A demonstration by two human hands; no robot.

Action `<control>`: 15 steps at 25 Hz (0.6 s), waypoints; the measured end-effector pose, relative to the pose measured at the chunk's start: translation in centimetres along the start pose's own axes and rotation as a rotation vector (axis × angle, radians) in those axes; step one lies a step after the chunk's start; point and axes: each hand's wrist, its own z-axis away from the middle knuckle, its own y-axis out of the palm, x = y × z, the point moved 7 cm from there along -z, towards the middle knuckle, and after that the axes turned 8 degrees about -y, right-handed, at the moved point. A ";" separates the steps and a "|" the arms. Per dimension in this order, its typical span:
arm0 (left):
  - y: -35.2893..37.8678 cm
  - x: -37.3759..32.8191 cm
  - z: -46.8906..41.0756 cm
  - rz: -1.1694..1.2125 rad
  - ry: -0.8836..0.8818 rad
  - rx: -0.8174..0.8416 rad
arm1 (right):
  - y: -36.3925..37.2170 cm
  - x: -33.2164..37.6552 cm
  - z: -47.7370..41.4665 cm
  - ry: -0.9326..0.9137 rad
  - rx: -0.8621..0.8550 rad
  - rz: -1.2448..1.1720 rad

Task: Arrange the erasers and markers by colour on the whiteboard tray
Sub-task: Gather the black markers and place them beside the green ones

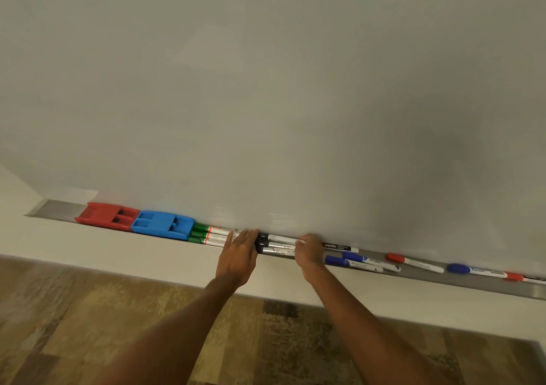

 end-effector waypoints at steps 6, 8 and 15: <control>0.1 0.0 -0.2 -0.121 0.003 0.014 | 0.8 1.0 0.8 -0.045 0.038 0.244; -0.2 -0.1 -0.3 -0.118 0.007 -0.001 | 0.8 1.3 1.1 -0.079 0.057 0.358; -0.3 0.0 -0.2 -0.148 0.007 -0.001 | 0.6 1.5 1.2 -0.227 0.112 0.530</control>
